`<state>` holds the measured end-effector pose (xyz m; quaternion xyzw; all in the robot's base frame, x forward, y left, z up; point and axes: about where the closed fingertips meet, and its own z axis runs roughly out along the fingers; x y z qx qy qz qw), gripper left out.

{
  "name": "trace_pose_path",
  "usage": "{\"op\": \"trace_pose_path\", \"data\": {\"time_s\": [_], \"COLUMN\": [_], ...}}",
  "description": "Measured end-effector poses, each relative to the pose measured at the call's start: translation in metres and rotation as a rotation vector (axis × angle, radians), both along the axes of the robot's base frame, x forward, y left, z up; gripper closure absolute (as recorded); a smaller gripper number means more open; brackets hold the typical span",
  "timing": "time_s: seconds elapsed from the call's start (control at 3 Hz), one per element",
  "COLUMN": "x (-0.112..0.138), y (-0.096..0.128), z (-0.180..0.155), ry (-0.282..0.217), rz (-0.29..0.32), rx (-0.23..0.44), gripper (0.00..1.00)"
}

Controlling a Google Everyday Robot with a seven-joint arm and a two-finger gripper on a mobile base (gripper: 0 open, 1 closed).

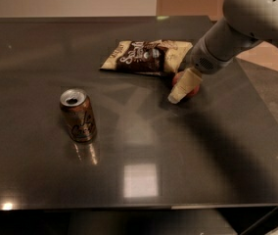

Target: Move apple near brown chip bag

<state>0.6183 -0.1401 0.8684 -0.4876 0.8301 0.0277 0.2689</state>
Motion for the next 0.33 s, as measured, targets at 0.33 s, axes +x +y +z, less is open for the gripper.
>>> {"op": "trace_pose_path", "data": {"time_s": [0.33], "x": [0.0000], "y": [0.0006], "z": [0.0007], "ry": [0.000], "rz": [0.000], "rx": [0.003], "gripper": [0.00]}}
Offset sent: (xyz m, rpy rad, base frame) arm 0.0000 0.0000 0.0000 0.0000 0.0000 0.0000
